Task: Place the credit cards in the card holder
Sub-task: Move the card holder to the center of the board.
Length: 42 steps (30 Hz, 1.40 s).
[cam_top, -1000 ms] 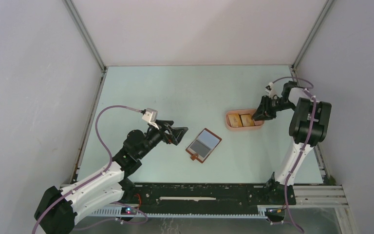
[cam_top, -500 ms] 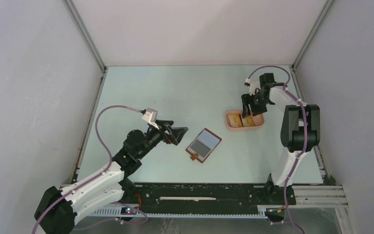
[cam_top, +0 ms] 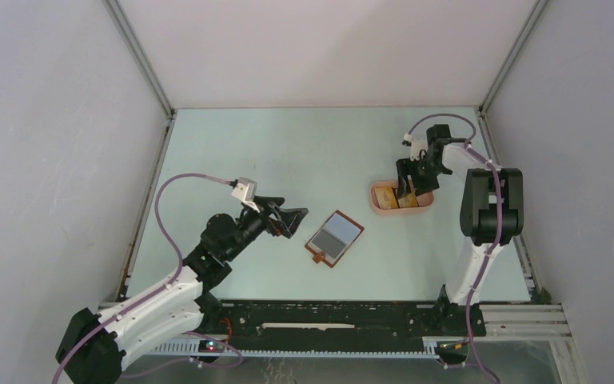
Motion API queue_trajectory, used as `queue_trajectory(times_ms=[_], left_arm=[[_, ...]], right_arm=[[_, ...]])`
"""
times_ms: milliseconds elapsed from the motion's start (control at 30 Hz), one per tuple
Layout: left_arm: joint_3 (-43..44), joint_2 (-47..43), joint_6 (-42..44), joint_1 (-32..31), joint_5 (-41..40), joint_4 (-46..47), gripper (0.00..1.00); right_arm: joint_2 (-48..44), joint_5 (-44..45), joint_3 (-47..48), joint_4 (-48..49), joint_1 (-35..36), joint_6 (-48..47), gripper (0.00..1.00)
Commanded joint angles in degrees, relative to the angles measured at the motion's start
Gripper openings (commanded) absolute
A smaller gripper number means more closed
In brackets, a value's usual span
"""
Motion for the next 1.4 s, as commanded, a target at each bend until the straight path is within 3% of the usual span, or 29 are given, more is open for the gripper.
queue_trajectory(times_ms=[0,967,1367], left_arm=[[-1.7,-1.1,-0.2,0.4,0.0,1.8,0.99],[-1.3,-0.7,-0.4,0.5,0.2,1.9,0.99],[-1.0,-0.2,-0.5,0.5,0.4,2.1,0.99]], right_arm=[[2.1,-3.8,1.5,-1.4,-0.7,0.5,0.76],[2.0,-24.7,2.7,-4.9,-5.7,2.0,0.6],[3.0,-29.4,3.2,-6.0,-6.2,2.1,0.44]])
